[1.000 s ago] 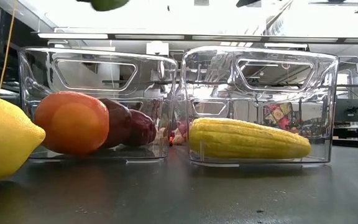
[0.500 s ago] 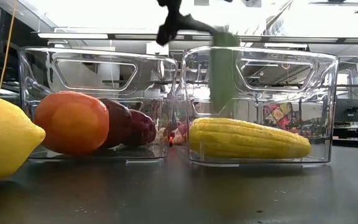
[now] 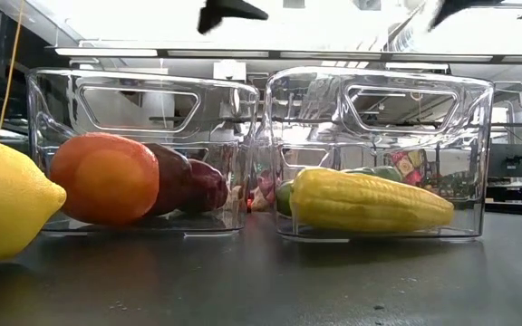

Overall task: Sort produce into baskets
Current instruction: Put the onion into the right transparent bin

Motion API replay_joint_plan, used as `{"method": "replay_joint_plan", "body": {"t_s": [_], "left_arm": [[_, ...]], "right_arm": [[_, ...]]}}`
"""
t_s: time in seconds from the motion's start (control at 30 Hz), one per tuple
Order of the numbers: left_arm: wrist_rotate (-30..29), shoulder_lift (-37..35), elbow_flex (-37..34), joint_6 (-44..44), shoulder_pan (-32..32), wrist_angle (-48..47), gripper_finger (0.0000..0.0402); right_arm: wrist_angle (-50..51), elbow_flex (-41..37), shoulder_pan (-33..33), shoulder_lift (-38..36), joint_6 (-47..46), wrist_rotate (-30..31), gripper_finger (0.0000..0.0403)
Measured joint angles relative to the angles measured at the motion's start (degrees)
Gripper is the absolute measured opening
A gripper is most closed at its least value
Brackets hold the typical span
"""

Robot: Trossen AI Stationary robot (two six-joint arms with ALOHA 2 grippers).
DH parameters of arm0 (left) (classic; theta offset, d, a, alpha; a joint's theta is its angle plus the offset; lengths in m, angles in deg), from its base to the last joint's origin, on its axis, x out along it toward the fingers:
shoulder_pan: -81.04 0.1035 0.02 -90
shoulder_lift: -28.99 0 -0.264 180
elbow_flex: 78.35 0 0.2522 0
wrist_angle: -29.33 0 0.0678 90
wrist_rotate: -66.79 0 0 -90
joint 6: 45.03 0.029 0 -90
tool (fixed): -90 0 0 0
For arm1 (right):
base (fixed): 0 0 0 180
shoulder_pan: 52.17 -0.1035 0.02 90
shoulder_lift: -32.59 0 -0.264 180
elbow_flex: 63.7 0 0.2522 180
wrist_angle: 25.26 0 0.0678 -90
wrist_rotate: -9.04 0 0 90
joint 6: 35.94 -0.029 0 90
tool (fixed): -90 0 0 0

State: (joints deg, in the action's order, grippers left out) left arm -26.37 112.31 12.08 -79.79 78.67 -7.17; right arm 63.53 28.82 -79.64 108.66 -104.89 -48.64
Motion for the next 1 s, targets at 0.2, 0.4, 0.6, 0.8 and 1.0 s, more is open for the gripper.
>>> {"method": "replay_joint_plan", "body": {"t_s": [0.2,0.4,0.6,0.8,1.0], "left_arm": [[-13.1,-12.8,0.1,1.8,0.0,-10.4,0.029],[-18.4,-20.6,0.1,-0.5,-0.1,-16.9,0.029],[-20.8,-23.3,0.0,-1.6,-0.7,-20.6,0.029],[-20.0,-22.6,0.0,-2.1,-0.9,-21.1,0.029],[-16.1,-21.2,0.0,-2.7,-0.9,-21.2,0.029]], "right_arm": [[9.2,-12.5,-4.9,0.0,-22.4,-17.4,0.0367],[0.4,-24.8,-8.3,0.0,-34.7,-34.5,0.0367],[-0.6,-26.8,-9.0,0.0,-39.1,-37.0,0.0367],[0.1,-27.4,-8.7,0.0,-38.9,-33.9,0.0367],[-5.2,-33.6,-6.4,0.0,-36.7,-37.2,0.0367]]}}
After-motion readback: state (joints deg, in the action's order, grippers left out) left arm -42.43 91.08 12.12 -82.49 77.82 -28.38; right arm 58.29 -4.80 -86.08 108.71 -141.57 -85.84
